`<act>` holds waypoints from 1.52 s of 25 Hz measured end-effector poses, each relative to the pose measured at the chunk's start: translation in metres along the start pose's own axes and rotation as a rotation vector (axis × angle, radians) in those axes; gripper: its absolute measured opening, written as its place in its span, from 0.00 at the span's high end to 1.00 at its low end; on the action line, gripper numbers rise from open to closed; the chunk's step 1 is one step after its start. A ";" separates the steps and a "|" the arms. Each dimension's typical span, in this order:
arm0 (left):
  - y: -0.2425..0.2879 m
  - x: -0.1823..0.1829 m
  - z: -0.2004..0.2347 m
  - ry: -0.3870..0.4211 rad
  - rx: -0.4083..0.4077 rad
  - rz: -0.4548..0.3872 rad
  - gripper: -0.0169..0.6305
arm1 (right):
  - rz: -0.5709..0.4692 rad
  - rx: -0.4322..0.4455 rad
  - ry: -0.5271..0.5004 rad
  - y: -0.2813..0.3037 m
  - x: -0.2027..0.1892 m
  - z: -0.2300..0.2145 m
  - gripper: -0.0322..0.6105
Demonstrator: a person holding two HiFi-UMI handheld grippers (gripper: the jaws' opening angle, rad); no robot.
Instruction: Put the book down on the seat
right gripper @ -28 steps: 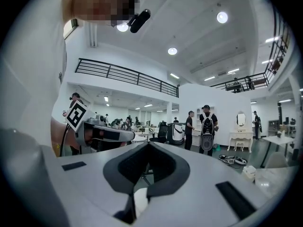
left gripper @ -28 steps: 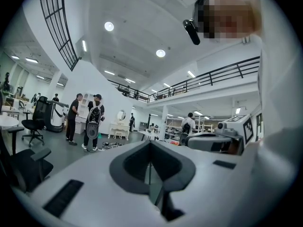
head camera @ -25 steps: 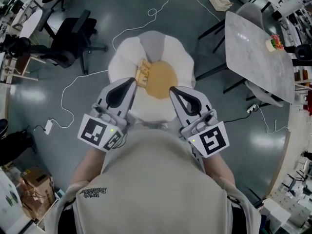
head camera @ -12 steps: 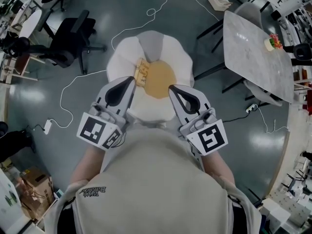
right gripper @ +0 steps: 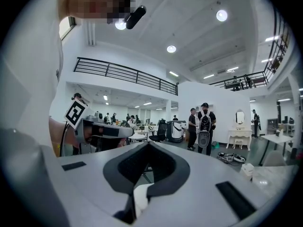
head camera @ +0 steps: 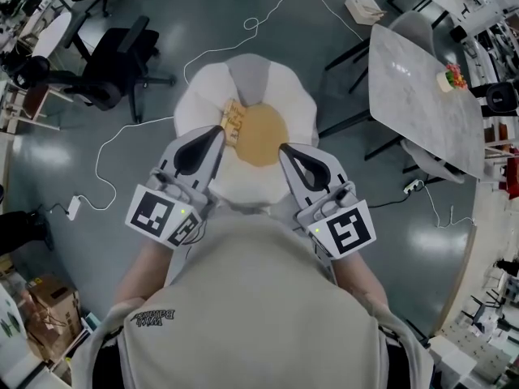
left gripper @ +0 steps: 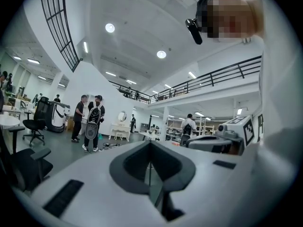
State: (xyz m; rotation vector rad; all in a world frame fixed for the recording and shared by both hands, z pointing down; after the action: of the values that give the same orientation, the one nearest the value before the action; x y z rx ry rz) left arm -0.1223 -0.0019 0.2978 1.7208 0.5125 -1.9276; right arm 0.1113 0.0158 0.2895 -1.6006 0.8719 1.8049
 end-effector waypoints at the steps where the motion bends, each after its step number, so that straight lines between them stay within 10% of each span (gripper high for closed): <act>1: 0.001 0.000 -0.002 0.000 0.001 0.001 0.96 | -0.001 0.001 0.001 -0.001 -0.001 -0.001 0.94; 38: 0.019 -0.010 -0.001 -0.015 0.003 0.037 0.96 | -0.017 -0.065 0.049 -0.006 -0.012 -0.034 0.94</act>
State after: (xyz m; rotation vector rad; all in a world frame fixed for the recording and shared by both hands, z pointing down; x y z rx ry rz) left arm -0.1093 -0.0152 0.3084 1.7048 0.4689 -1.9152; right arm 0.1387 -0.0065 0.2982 -1.6947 0.8267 1.8064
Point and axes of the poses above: the fingertips, and each gripper's own axes: y forward along the fingers, z to its left, x out of its top, the point moved 10 cm from there along -y, backward along the fingers, and after that the axes turned 4 degrees about x, right-handed, at the moved point
